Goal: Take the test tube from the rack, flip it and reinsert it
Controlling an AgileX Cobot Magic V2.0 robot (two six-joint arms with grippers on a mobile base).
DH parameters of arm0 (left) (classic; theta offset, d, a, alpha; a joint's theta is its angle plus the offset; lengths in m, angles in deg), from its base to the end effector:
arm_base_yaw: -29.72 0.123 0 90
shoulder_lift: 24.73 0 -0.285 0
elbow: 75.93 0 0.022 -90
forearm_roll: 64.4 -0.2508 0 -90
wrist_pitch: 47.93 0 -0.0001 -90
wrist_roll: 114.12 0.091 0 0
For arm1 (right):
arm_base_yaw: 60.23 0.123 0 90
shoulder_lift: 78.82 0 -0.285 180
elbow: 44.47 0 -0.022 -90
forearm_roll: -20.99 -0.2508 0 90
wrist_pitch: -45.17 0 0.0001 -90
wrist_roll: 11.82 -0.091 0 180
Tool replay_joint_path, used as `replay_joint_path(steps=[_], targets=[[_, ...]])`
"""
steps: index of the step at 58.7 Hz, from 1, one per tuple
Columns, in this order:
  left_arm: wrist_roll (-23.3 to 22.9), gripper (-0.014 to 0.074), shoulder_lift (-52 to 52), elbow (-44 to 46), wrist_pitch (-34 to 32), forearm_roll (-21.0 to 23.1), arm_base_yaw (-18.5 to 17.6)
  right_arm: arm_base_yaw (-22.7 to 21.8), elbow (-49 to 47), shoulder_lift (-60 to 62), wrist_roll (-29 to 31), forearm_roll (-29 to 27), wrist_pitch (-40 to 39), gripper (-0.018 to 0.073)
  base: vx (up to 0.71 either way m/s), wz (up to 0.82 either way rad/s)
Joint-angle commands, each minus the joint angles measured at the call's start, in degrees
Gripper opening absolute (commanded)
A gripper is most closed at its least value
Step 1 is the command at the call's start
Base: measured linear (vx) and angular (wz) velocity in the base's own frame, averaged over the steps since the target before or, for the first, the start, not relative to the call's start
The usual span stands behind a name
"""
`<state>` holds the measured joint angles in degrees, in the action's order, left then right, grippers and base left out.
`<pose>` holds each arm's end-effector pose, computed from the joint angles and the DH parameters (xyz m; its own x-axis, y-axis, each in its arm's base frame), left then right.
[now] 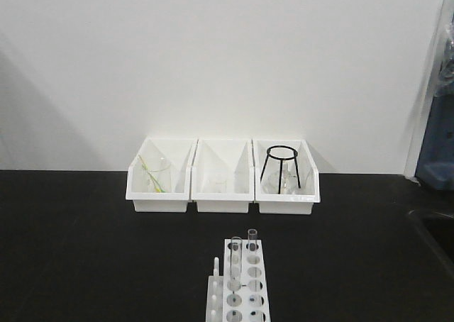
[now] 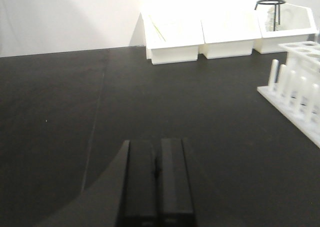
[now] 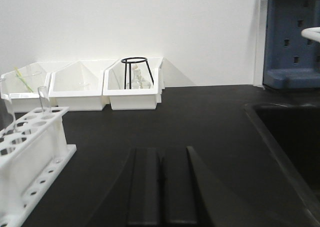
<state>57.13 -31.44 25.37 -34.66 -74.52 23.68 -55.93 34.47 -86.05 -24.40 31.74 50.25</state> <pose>0.0552 -0.0021 0.1848 -0.1454 0.0348 -0.9888 0.0683 0.9974 0.0250 0.0570 0.0028 0.1956 -0.0221 0.0311 -0.9993 -0.0578 0.9978 0.0323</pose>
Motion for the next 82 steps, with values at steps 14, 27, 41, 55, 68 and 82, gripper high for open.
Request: replay_joint_path(steps=[14,27,41,55,68,82], targets=[[-0.5,-0.0006,0.46,0.23,-4.59,0.22,-0.01,-0.25,0.16,0.82,0.3,0.24,-4.36,-0.001,0.24,0.07],[-0.5,-0.0006,0.46,0.23,-4.59,0.22,-0.01,-0.25,0.16,0.82,0.3,0.24,-4.36,-0.001,0.12,0.02],[-0.5,-0.0006,0.46,0.23,-4.59,0.22,-0.01,-0.25,0.16,0.82,0.3,0.24,-4.36,-0.001,0.01,0.0],[-0.5,-0.0006,0.46,0.23,-4.59,0.22,-0.01,-0.25,0.16,0.82,-0.33,-0.69,-7.77,-0.001,0.0,0.0],[-0.5,-0.0006,0.46,0.23,-4.59,0.22,-0.01,-0.2,-6.95,0.52,-3.34,-3.14,-16.14,-0.001,0.0,0.0],[-0.5,-0.0006,0.46,0.23,-4.59,0.22,-0.01,-0.2,-30.19,-17.6,3.61,1.96,-12.06,-0.001,0.0,0.0]])
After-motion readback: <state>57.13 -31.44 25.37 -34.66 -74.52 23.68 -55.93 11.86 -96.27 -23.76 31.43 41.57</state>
